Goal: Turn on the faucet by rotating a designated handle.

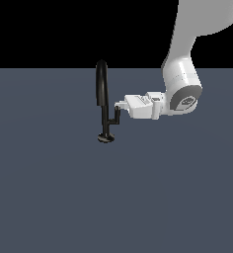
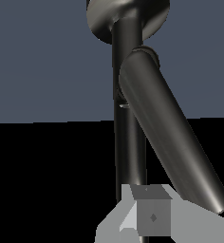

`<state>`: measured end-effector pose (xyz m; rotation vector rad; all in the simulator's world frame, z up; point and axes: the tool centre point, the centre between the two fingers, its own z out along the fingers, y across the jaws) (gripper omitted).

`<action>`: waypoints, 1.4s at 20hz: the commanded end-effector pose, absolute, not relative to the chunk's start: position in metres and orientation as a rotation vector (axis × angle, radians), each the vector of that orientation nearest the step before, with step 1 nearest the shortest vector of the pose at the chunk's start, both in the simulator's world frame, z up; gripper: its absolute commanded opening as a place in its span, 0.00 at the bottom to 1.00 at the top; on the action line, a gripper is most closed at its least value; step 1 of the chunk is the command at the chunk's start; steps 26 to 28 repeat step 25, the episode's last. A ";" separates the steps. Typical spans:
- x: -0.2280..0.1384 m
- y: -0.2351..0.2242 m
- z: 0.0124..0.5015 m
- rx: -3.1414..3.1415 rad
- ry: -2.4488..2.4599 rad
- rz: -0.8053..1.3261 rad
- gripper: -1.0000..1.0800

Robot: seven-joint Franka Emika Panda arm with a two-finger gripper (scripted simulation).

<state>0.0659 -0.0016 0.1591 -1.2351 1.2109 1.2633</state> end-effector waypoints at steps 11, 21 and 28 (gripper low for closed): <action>0.023 -0.004 0.142 -1.232 1.212 1.276 0.00; 0.007 -0.005 0.108 -1.236 1.208 1.272 0.00; -0.003 -0.005 0.088 -1.232 1.211 1.277 0.00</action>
